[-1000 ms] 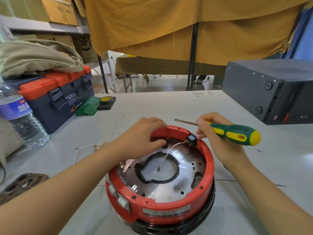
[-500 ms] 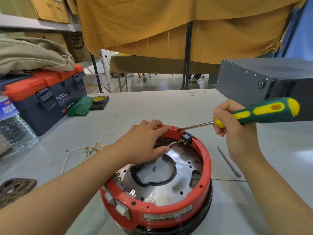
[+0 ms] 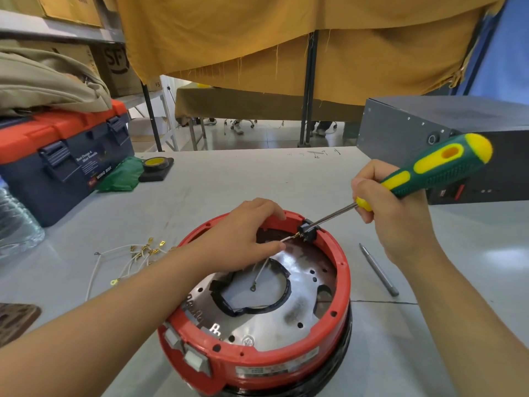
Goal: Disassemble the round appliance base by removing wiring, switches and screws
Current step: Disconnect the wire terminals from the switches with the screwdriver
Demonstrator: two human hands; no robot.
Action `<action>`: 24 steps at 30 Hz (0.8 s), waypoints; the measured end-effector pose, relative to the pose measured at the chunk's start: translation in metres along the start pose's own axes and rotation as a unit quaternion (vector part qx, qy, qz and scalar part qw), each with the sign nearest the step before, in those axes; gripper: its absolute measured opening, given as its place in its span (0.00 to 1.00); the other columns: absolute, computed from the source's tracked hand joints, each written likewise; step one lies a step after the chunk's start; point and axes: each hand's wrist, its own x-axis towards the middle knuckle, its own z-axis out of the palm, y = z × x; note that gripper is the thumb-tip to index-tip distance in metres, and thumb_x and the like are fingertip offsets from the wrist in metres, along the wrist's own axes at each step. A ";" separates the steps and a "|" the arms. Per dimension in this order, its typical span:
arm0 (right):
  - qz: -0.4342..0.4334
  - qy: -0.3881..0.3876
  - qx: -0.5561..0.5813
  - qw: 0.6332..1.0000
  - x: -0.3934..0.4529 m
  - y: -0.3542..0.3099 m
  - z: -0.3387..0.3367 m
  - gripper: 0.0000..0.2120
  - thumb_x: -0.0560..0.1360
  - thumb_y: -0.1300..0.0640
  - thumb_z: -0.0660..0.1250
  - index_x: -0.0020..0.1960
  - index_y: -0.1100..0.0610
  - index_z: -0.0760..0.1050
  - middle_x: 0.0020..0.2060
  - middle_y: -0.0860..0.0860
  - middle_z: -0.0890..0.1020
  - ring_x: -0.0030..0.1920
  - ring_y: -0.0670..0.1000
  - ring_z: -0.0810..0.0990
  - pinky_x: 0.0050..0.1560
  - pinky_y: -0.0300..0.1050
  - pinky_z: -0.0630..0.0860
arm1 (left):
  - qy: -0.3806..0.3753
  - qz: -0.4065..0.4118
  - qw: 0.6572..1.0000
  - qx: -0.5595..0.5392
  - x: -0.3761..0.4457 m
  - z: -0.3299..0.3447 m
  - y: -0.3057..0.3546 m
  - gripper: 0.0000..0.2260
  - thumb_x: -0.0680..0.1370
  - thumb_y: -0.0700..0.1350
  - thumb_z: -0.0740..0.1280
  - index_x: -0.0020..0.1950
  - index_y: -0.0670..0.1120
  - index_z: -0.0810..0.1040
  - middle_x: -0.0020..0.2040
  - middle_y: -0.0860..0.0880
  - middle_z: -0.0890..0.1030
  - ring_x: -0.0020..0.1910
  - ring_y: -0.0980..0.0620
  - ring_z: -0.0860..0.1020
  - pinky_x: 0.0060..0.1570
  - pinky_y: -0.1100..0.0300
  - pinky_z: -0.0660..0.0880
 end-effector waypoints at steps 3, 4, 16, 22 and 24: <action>-0.003 -0.015 -0.025 1.000 0.006 -0.002 0.004 0.12 0.67 0.60 0.62 0.31 0.67 0.64 0.20 0.46 0.65 0.24 0.47 0.63 0.26 0.38 0.61 | -0.004 0.002 1.000 -0.010 -0.001 0.001 -0.001 0.08 0.75 0.51 0.68 0.53 0.53 0.75 0.68 0.53 0.68 0.66 0.55 0.66 0.62 0.65 0.61; -0.004 -0.022 -0.036 0.999 0.007 -0.004 0.005 0.12 0.67 0.60 0.61 0.31 0.67 0.64 0.21 0.47 0.64 0.25 0.48 0.62 0.27 0.38 0.61 | -0.006 0.001 1.000 -0.011 -0.002 0.002 -0.001 0.05 0.75 0.51 0.67 0.50 0.54 0.76 0.69 0.52 0.67 0.68 0.55 0.64 0.61 0.66 0.59; -0.045 -0.133 -0.137 0.980 0.020 -0.025 0.023 0.14 0.72 0.67 0.65 0.29 0.60 0.66 0.22 0.45 0.66 0.25 0.43 0.65 0.28 0.30 0.62 | 0.005 0.005 1.000 -0.008 -0.001 0.003 0.001 0.05 0.76 0.52 0.66 0.43 0.53 0.79 0.71 0.51 0.66 0.69 0.54 0.63 0.61 0.65 0.58; -0.068 -0.157 -0.184 0.968 0.022 -0.031 0.033 0.11 0.69 0.59 0.63 0.30 0.61 0.66 0.25 0.54 0.67 0.28 0.46 0.65 0.30 0.39 0.64 | 0.007 0.011 1.000 -0.004 -0.001 0.004 0.001 0.05 0.76 0.52 0.66 0.43 0.53 0.78 0.71 0.50 0.66 0.67 0.53 0.64 0.63 0.62 0.59; -0.065 -0.155 -0.179 0.969 0.022 -0.030 0.034 0.11 0.69 0.59 0.62 0.30 0.60 0.65 0.25 0.54 0.66 0.28 0.46 0.64 0.30 0.38 0.63 | 0.007 0.012 1.000 -0.003 -0.001 0.004 0.000 0.04 0.76 0.52 0.66 0.43 0.54 0.78 0.71 0.50 0.66 0.67 0.52 0.64 0.64 0.60 0.60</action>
